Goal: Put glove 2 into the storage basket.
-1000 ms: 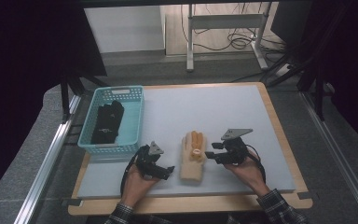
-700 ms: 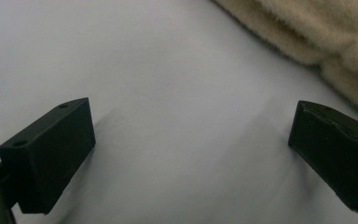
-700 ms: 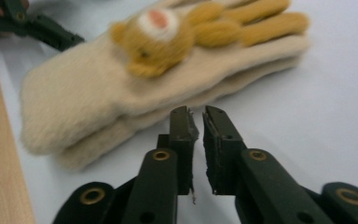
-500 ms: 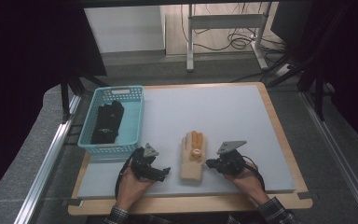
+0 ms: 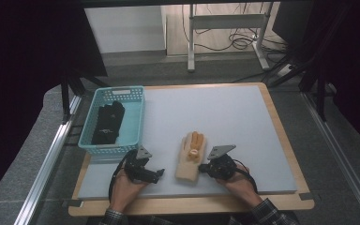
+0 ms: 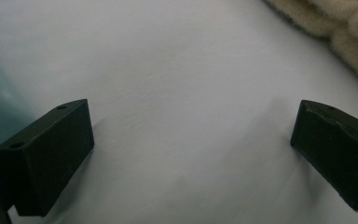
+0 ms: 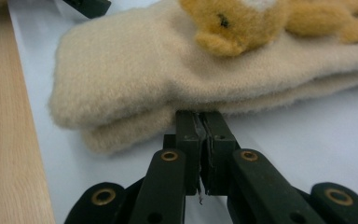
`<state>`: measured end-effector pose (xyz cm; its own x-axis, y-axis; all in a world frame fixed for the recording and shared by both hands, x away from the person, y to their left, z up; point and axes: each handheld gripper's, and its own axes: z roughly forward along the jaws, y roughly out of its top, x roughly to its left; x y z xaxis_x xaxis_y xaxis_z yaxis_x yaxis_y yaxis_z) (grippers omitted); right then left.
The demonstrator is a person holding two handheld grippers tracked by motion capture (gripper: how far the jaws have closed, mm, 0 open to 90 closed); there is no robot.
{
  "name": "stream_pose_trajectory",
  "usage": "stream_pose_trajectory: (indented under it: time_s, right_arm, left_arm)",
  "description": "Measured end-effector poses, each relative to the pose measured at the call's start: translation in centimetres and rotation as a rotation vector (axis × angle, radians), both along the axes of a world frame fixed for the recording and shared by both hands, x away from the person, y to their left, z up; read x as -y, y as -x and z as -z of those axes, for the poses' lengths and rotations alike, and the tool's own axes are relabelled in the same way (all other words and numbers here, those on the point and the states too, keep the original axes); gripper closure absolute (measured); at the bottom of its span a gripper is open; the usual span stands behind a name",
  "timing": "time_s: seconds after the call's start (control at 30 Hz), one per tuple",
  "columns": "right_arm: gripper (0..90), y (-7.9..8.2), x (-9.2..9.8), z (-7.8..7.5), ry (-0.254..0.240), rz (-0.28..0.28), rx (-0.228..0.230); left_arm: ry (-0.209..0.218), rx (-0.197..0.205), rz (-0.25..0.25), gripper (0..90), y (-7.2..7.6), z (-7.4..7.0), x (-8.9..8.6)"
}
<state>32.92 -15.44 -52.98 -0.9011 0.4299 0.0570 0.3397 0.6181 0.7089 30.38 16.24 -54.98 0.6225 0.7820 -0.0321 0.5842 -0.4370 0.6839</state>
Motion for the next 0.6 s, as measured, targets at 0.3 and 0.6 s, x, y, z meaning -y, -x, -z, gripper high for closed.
stream_pose_trajectory:
  time_s: [0.3, 0.6]
  right_arm:
    - [83.1, -0.3, -2.9, 0.3, -0.008, -0.02, 0.013]
    - [81.4, -0.2, -5.1, 0.4, 0.004, -0.029, 0.045]
  left_arm:
    - [0.011, -0.005, -0.002, 0.2, 0.0, 0.1, -0.6]
    - [0.021, 0.005, 0.043, 5.1, 0.0, 0.1, -1.5]
